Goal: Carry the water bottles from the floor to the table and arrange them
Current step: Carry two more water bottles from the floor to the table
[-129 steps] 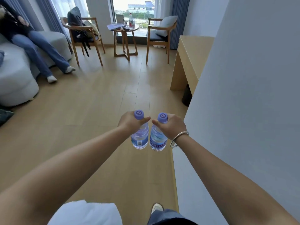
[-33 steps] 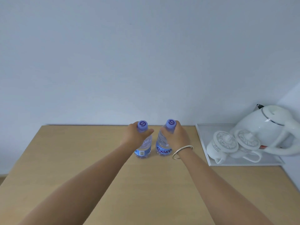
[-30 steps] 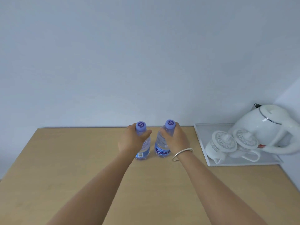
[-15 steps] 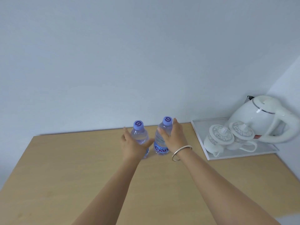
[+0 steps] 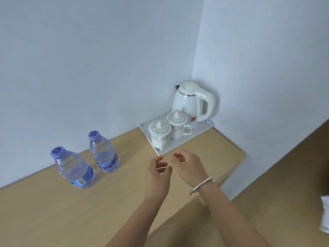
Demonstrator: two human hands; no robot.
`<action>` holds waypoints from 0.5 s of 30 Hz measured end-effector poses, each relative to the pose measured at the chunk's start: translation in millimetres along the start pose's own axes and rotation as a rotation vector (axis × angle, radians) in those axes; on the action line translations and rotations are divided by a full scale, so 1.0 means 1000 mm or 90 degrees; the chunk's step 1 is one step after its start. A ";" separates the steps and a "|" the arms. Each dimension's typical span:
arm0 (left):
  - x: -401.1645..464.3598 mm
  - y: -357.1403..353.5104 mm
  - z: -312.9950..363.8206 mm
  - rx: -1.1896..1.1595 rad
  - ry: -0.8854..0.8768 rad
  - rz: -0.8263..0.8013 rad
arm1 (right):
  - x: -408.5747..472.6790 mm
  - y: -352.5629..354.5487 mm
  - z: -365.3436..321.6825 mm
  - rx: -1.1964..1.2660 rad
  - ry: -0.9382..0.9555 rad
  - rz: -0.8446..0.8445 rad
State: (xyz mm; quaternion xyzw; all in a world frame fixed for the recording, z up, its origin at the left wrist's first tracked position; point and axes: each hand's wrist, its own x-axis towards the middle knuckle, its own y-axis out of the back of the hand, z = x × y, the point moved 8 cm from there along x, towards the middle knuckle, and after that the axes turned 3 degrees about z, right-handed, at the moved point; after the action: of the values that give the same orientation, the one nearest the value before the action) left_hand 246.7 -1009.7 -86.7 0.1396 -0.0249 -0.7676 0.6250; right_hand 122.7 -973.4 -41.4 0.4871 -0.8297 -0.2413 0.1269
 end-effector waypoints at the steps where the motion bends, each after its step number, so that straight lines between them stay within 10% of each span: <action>1: -0.009 -0.025 0.013 0.022 -0.032 -0.032 | -0.008 0.028 0.017 -0.002 -0.019 0.031; 15: -0.150 -0.341 0.048 0.233 -0.161 -0.434 | -0.162 0.347 0.237 0.004 -0.244 0.339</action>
State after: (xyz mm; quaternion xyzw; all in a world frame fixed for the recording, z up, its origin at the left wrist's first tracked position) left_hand -63.5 -797.4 -85.5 0.1533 -0.1899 -0.9248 0.2918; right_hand -162.0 -625.4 -57.2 0.1992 -0.9373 -0.2848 0.0255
